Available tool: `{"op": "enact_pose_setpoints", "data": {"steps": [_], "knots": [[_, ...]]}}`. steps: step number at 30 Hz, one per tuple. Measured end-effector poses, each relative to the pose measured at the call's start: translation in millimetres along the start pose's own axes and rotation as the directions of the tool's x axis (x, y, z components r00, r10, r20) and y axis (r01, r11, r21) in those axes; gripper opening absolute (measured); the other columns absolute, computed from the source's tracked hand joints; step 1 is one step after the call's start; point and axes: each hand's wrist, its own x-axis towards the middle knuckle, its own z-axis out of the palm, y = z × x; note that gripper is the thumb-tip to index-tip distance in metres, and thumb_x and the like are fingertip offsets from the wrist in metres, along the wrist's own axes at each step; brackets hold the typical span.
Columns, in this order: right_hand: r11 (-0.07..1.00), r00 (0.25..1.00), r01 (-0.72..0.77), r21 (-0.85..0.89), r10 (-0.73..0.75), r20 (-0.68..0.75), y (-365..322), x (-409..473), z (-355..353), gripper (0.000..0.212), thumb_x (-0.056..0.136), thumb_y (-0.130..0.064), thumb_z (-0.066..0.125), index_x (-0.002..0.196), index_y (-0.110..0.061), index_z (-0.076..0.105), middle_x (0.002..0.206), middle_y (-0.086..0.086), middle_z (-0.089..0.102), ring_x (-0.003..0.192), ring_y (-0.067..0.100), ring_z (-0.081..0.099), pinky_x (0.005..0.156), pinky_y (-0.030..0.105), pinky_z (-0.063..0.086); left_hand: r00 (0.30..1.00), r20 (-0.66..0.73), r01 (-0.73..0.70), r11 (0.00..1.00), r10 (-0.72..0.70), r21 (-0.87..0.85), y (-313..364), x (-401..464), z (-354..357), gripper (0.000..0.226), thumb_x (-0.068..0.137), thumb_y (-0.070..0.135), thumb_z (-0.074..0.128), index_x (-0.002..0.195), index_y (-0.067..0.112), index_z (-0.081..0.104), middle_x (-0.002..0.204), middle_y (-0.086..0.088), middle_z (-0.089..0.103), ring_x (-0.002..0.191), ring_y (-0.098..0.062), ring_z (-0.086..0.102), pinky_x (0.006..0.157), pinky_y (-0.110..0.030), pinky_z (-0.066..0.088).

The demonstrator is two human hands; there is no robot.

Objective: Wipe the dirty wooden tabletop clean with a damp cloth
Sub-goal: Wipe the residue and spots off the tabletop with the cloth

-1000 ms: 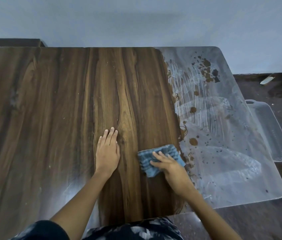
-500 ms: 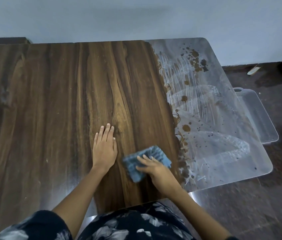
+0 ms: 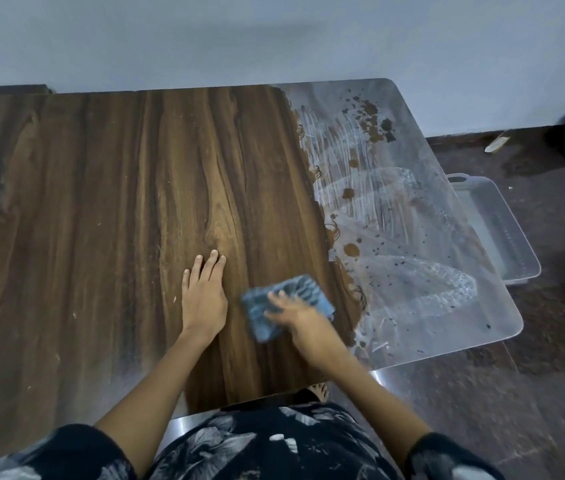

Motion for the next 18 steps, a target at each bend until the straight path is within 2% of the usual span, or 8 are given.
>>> {"op": "enact_pose_setpoints", "data": {"steps": [2, 4, 7, 10, 13, 15, 18], "knots": [[0.992, 0.984, 0.115, 0.052, -0.121, 0.133, 4, -34, 4, 0.039, 0.089, 0.002, 0.041, 0.121, -0.013, 0.059, 0.143, -0.001, 0.039, 0.134, 0.007, 0.022, 0.115, 0.025, 0.01, 0.999, 0.002, 0.052, 0.999, -0.052, -0.005, 7, 0, 0, 0.054, 0.092, -0.001, 0.037, 0.143, 0.015, 0.031, 0.153, 0.001, 0.025, 0.143, -0.022, 0.013, 0.117, -0.042, 0.012], [0.989, 0.965, 0.134, 0.064, -0.145, 0.217, 15, -56, -4, 0.039, 0.089, 0.001, 0.04, 0.12, -0.011, 0.06, 0.141, -0.002, 0.041, 0.134, 0.005, 0.022, 0.114, 0.025, 0.01, 0.994, 0.008, 0.107, 0.994, -0.107, -0.003, 17, -1, 1, 0.054, 0.093, 0.001, 0.038, 0.144, 0.016, 0.03, 0.154, 0.002, 0.022, 0.143, -0.022, 0.012, 0.117, -0.042, 0.012], [0.988, 0.958, 0.148, 0.045, -0.155, 0.24, 23, -60, -19, 0.042, 0.086, -0.005, 0.034, 0.115, -0.011, 0.064, 0.137, 0.001, 0.048, 0.132, 0.011, 0.033, 0.113, 0.027, 0.016, 0.991, 0.007, 0.137, 0.991, -0.137, -0.004, 42, -4, 7, 0.052, 0.094, 0.005, 0.039, 0.143, 0.018, 0.031, 0.154, 0.002, 0.022, 0.143, -0.024, 0.012, 0.116, -0.044, 0.011], [0.987, 0.961, 0.159, 0.04, -0.164, 0.221, 21, -39, -22, 0.048, 0.082, -0.016, 0.028, 0.111, -0.01, 0.066, 0.134, 0.007, 0.052, 0.129, 0.021, 0.042, 0.112, 0.033, 0.024, 0.993, 0.011, 0.119, 0.989, -0.118, -0.083, 71, -10, 19, 0.048, 0.095, 0.006, 0.037, 0.141, 0.02, 0.037, 0.152, 0.002, 0.026, 0.143, -0.025, 0.014, 0.115, -0.045, 0.011], [0.988, 0.966, 0.155, 0.013, -0.155, 0.209, 13, -15, -22, 0.037, 0.084, -0.003, 0.041, 0.112, -0.007, 0.064, 0.134, 0.01, 0.052, 0.133, 0.024, 0.037, 0.114, 0.037, 0.022, 0.986, 0.002, 0.161, 0.97, -0.164, -0.183, 85, -12, 24, 0.042, 0.096, 0.009, 0.037, 0.136, 0.018, 0.044, 0.151, -0.001, 0.03, 0.142, -0.025, 0.016, 0.115, -0.045, 0.013], [0.973, 0.945, 0.229, -0.008, -0.221, 0.241, 17, -20, -22, 0.034, 0.087, 0.0, 0.045, 0.114, -0.007, 0.063, 0.137, 0.01, 0.05, 0.134, 0.024, 0.035, 0.115, 0.037, 0.02, 0.982, -0.002, 0.184, 0.96, -0.189, -0.213, 88, -11, 24, 0.039, 0.096, 0.009, 0.039, 0.134, 0.016, 0.047, 0.15, -0.002, 0.033, 0.142, -0.025, 0.017, 0.114, -0.047, 0.015], [0.935, 0.882, 0.354, 0.024, -0.342, 0.325, 43, -51, -30, 0.037, 0.085, 0.006, 0.044, 0.112, -0.009, 0.064, 0.138, 0.007, 0.049, 0.133, 0.022, 0.038, 0.113, 0.036, 0.025, 0.972, 0.023, 0.234, 0.949, -0.235, -0.212, 93, -9, 23, 0.038, 0.095, 0.012, 0.042, 0.132, 0.015, 0.048, 0.149, -0.003, 0.033, 0.141, -0.027, 0.019, 0.112, -0.051, 0.018]]}}
